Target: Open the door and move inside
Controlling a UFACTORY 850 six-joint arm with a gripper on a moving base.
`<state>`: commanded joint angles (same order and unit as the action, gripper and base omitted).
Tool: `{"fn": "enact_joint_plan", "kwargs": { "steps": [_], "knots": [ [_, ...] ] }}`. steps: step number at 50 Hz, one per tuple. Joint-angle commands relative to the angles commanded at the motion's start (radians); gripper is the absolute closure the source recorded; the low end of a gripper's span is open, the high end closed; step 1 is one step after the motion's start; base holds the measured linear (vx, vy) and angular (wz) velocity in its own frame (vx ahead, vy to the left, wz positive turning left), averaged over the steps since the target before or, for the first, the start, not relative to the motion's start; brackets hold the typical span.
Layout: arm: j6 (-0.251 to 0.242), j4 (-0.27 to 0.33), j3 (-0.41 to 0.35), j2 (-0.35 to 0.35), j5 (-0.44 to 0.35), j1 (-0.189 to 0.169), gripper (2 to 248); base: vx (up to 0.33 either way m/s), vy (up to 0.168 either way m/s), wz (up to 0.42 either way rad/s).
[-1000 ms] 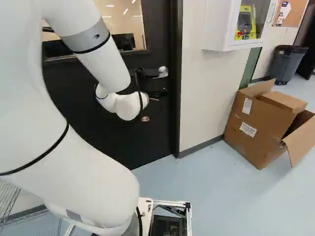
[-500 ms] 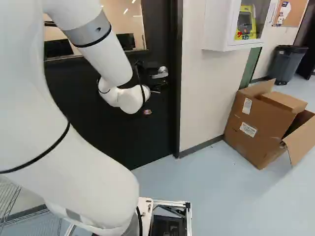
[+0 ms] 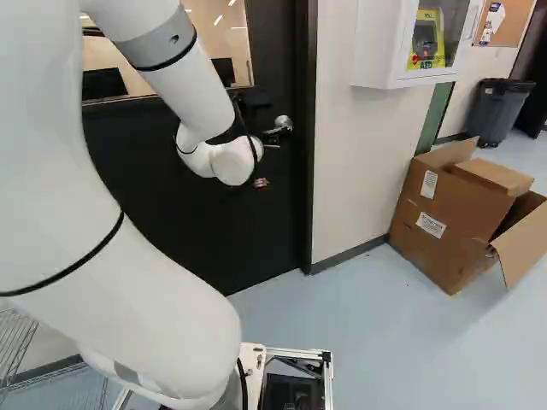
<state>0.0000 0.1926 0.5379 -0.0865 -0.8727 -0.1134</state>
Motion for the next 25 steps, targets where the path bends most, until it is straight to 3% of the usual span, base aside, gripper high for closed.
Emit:
{"fn": "enact_joint_plan", "kwargs": {
  "steps": [25],
  "knots": [
    [0.000,0.154,0.069,0.013,0.000,-0.032,3,0.000,0.000,0.000]
  ]
}}
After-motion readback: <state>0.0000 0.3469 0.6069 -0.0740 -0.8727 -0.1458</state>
